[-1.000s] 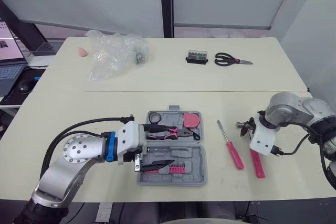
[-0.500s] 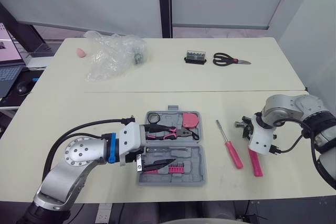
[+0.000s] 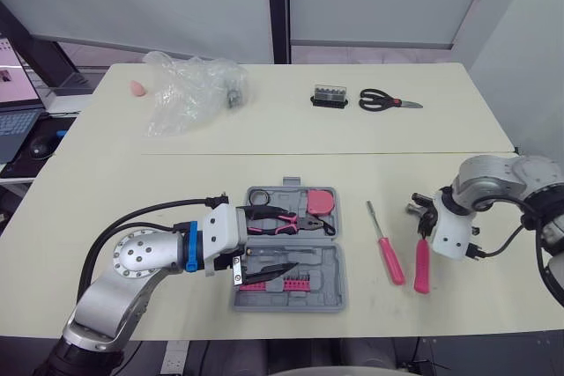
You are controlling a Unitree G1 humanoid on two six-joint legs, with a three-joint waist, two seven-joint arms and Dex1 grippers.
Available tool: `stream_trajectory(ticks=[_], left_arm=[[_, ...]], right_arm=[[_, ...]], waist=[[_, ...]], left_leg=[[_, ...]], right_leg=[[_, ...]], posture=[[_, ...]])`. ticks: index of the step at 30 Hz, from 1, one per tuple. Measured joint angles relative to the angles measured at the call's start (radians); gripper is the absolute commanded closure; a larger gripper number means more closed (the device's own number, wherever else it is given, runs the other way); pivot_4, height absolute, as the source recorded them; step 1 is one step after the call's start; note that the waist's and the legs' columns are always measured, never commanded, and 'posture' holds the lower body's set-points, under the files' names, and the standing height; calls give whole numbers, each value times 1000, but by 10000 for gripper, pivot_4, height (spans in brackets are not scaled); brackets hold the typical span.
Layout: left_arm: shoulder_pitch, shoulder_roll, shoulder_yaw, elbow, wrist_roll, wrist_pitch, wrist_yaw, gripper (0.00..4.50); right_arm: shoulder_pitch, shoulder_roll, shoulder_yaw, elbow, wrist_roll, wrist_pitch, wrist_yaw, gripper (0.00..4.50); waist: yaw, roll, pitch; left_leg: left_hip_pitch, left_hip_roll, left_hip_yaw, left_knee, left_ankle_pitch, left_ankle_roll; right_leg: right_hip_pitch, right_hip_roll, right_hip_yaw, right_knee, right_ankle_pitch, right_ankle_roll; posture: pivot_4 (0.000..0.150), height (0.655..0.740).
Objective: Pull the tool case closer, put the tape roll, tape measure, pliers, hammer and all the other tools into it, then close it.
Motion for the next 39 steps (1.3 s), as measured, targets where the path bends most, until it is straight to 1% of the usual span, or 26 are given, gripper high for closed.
stream_trajectory(ticks=[4,6,7,9,11,12,14,17,20,21,24,27,33,39], left_arm=[[-6,0,-1,4,1,-6,-1,0],[-16,-2,-7,14,4,-11,-2,0],[-20,-2,-9,21,7,-14,-2,0],[-28,-3,-14,28,15,-27,-4,0],[-31,-3,-17,38,22,-37,-11,0],[-33,-3,-19,40,25,-41,-14,0],[-43,-9,-29,41,28,-48,-20,0],[-57,-22,-43,41,29,-49,-22,0],[-63,-35,-47,40,15,-42,-24,0],[-69,-38,-48,38,5,-33,-25,0],[-75,-41,-47,18,-59,17,-32,0],[-77,-29,-44,-7,-111,62,-54,0],[-82,13,-38,-44,-182,106,-117,0],[-107,18,-39,-46,-184,102,-177,0]], right_arm=[[34,-60,-48,-37,175,129,151,42808],[122,-97,-109,-124,328,331,278,42810],[159,-110,-132,-157,375,412,317,42811],[263,-157,-195,-260,479,654,390,42812],[374,-210,-269,-388,574,956,439,42812],[403,-221,-292,-427,596,1045,443,42812],[480,-241,-363,-534,651,1297,430,42812],[598,-241,-461,-661,722,1633,361,42812],[677,-210,-538,-753,787,1922,270,42812],[690,-196,-558,-771,800,1987,239,42812],[705,-132,-616,-815,834,2167,128,42813],[698,-51,-654,-825,852,2300,12,42813],[645,81,-691,-802,876,2456,-161,42813],[577,197,-756,-764,895,2544,-313,42813]], waist=[[1,0,0],[4,0,0],[7,0,0],[15,1,0],[21,2,0],[21,2,0],[19,2,0],[19,3,-1],[18,3,-1],[17,3,-1],[17,3,-1],[18,2,-1],[17,2,0],[16,2,-1]], left_leg=[[0,0,0,0,0,0],[0,0,-1,0,0,0],[0,0,-1,0,0,0],[-1,0,-1,0,0,0],[-1,0,-1,0,0,0],[-1,0,-1,1,0,0],[-1,0,-2,1,0,0],[0,0,-2,1,0,0],[-2,0,-1,1,0,0],[-2,0,-1,1,0,0],[-2,0,-1,1,0,0],[-2,0,-2,1,0,0],[-3,-1,-1,0,0,0],[-3,0,-2,1,0,0]], right_leg=[[1,0,0,0,0,0],[1,0,-1,0,0,0],[1,0,-1,0,0,0],[1,0,0,0,0,0],[1,0,0,0,0,0],[1,0,0,0,0,0],[1,0,0,0,0,0],[1,1,0,0,0,0],[0,1,0,0,0,0],[0,1,0,0,0,0],[0,1,0,0,0,0],[0,1,0,-1,0,1],[-1,1,0,-1,0,1],[-1,2,0,-1,0,1]], posture=[[1500,7400],[1500,7400],[1500,7400],[1500,7400],[1500,7400],[1500,7400],[1500,7400],[1500,7400],[1500,7400],[1500,7400],[1500,7400],[1500,7400],[1500,7400],[1500,7400]])
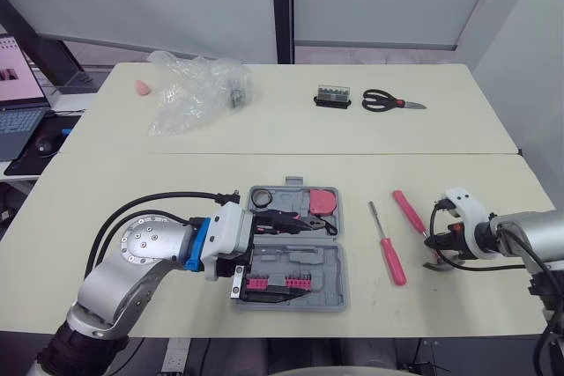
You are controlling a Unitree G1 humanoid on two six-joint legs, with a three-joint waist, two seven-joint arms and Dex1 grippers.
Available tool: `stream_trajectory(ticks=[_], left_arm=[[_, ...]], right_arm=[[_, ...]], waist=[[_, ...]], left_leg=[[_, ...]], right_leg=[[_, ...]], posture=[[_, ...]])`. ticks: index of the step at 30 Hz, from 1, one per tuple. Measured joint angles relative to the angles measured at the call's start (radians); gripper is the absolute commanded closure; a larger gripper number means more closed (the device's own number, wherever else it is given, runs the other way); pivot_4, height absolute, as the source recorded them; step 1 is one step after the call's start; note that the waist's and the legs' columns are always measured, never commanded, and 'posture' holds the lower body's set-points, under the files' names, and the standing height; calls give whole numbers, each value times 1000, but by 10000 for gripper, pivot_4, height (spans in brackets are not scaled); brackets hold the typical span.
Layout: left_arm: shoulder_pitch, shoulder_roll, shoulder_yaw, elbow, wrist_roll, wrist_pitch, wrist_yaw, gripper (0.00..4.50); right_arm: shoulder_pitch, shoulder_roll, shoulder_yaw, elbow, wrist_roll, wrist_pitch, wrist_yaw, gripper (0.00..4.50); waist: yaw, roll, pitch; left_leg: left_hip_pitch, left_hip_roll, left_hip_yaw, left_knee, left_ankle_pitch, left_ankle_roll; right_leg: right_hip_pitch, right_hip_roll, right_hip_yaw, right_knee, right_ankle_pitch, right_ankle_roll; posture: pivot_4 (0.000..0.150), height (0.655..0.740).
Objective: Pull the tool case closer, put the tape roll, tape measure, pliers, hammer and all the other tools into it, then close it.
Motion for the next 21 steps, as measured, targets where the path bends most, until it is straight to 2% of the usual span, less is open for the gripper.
stream_trajectory(ticks=[3,5,12,16,21], left_arm=[[-2,-1,0,2,2,-4,-9,0],[-2,-4,0,4,5,-20,-18,0],[22,-13,1,21,16,-53,-16,0],[56,-11,19,25,13,-60,-14,0],[99,1,48,26,12,-64,-6,0]], right_arm=[[-19,34,-30,17,10,8,-55,42813],[-22,48,-49,21,18,7,-86,35731],[-3,70,-123,-12,68,-14,-130,19932],[134,28,-129,-117,73,-193,-121,10176],[323,51,-164,-214,54,-498,-132,10176]], waist=[[0,0,0],[0,0,0],[1,0,0],[4,0,0],[2,0,0]], left_leg=[[0,0,0,0,0,0],[0,0,0,0,0,0],[-1,0,0,-1,0,0],[-3,0,0,-1,0,0],[-1,0,0,-1,0,0]], right_leg=[[0,0,0,0,0,0],[0,0,0,0,0,0],[-1,0,0,0,0,0],[-2,0,0,-2,0,0],[-1,0,0,-2,0,0]], posture=[[1500,7400],[1500,7400],[1500,7400],[1500,7400],[1500,7400]])
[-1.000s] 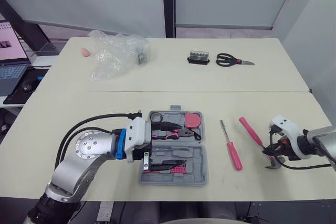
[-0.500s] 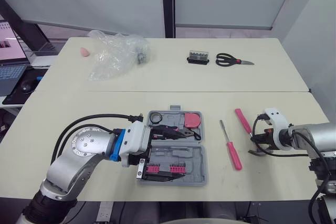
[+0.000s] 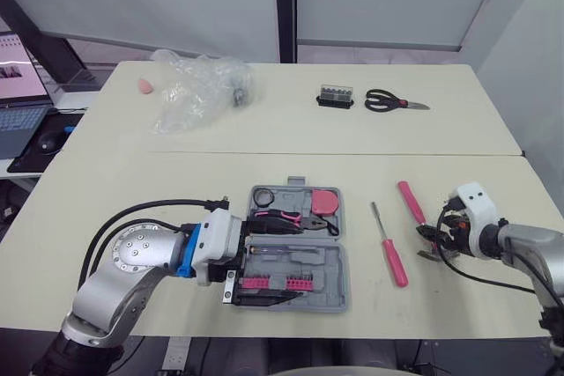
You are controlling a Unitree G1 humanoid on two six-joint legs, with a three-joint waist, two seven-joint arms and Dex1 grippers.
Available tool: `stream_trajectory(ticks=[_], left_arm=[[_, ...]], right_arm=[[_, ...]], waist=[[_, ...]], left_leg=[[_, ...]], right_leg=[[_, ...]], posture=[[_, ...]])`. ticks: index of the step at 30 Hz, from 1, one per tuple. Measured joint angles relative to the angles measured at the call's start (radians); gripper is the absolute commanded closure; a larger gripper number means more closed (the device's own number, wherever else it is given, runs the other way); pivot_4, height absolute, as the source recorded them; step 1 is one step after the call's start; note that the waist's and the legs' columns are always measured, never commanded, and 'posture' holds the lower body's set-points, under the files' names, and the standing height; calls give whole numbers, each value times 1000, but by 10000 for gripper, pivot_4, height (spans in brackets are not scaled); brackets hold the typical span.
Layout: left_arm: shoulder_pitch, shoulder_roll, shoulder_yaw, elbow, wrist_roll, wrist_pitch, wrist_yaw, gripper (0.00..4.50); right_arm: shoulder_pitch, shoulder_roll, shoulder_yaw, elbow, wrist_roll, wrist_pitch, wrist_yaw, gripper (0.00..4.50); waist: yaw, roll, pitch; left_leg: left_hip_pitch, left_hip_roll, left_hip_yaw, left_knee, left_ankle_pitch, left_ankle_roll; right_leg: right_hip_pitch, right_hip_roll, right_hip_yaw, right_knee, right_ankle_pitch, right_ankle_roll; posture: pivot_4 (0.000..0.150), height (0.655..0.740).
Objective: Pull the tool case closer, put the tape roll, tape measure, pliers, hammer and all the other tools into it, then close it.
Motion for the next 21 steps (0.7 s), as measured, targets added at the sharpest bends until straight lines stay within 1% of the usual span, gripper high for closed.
stream_trajectory(ticks=[5,10,11,12,14,18,21], left_arm=[[5,2,3,2,0,-17,-14,0],[4,2,3,10,0,-30,-19,0],[3,2,3,12,1,-34,-19,0],[3,2,3,13,3,-37,-19,0],[0,2,3,14,6,-41,-20,0],[0,2,3,19,11,-42,-19,0],[0,2,3,19,11,-42,-15,0]], right_arm=[[78,97,-1,-1,-38,-157,-94,10176],[89,156,0,29,-54,-193,-161,10176],[86,170,0,42,-54,-191,-178,14019],[85,180,0,50,-54,-189,-189,15968],[78,187,-2,57,-53,-188,-207,21849],[78,187,-2,62,-47,-194,-211,30877],[80,187,-2,71,-44,-210,-211,36484]], waist=[[-2,0,0],[-2,0,0],[-2,0,0],[-2,0,0],[-2,0,0],[-1,0,0],[-1,0,0]], left_leg=[[0,0,0,0,0,0],[0,0,0,0,0,0],[0,1,0,0,0,0],[0,0,0,0,0,0],[0,0,0,0,0,0],[0,1,0,0,0,0],[0,1,0,0,0,0]], right_leg=[[0,1,0,0,0,0],[0,1,0,0,0,0],[0,1,0,1,0,0],[0,1,0,1,0,0],[0,1,0,0,0,0],[0,1,0,0,0,0],[0,1,0,0,0,0]], posture=[[1500,7400],[1500,7400],[1500,7400],[1500,7400],[1500,7400],[1500,7400],[1500,7400]])
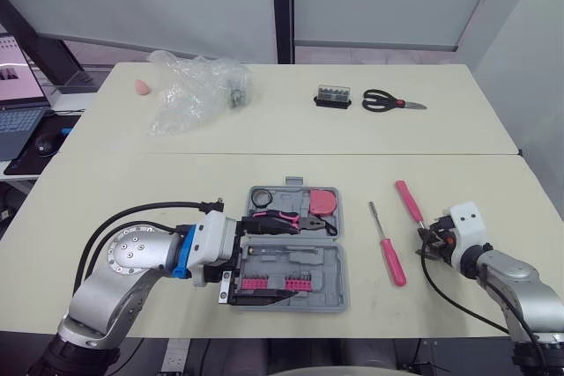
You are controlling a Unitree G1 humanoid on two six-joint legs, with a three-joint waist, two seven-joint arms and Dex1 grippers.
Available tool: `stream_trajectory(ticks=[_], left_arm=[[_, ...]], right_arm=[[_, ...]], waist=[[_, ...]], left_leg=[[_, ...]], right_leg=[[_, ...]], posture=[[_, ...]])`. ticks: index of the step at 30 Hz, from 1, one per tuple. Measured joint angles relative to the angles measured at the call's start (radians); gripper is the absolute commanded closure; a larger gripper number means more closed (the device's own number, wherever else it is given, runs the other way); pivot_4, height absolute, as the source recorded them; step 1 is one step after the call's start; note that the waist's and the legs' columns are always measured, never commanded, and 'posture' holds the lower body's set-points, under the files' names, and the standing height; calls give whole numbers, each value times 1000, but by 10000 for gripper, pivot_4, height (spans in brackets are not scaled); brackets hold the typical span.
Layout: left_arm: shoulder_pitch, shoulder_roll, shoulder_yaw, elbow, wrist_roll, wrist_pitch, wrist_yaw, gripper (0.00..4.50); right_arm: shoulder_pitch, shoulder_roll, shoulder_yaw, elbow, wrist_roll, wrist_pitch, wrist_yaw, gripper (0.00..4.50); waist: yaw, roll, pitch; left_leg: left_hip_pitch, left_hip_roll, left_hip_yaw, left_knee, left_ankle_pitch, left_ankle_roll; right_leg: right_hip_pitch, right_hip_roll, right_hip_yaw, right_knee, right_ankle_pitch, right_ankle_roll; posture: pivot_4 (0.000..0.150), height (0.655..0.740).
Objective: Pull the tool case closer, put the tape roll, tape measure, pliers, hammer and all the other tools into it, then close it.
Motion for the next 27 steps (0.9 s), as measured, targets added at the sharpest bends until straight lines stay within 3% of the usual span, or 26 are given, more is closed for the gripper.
stream_trajectory(ticks=[4,12,19,24,27], left_arm=[[0,2,0,0,1,4,4,0],[18,28,88,24,-4,14,38,0],[204,122,288,103,28,-16,20,0],[310,157,370,223,102,-104,-24,0],[337,162,382,239,115,-118,-39,0]], right_arm=[[4,0,2,5,-1,-18,-3,42952],[23,-52,2,3,1,-48,45,42952],[13,-312,25,-179,-2,-96,240,42952],[-101,-491,170,-340,-13,-108,415,42952],[-181,-514,269,-389,-32,-97,474,42952]], waist=[[0,0,0],[-1,0,0],[-8,1,0],[-6,0,1],[-1,-1,1]], left_leg=[[0,0,0,0,0,0],[0,0,0,0,0,0],[0,1,1,-2,0,0],[0,1,1,-2,0,0],[-1,0,1,-2,0,0]], right_leg=[[0,0,0,0,0,0],[-1,0,0,0,0,0],[-3,0,1,1,0,0],[-3,0,0,0,0,-1],[-4,-2,0,0,0,-1]], posture=[[1500,7400],[1500,7400],[1500,7400],[1500,7400],[1500,7400]])
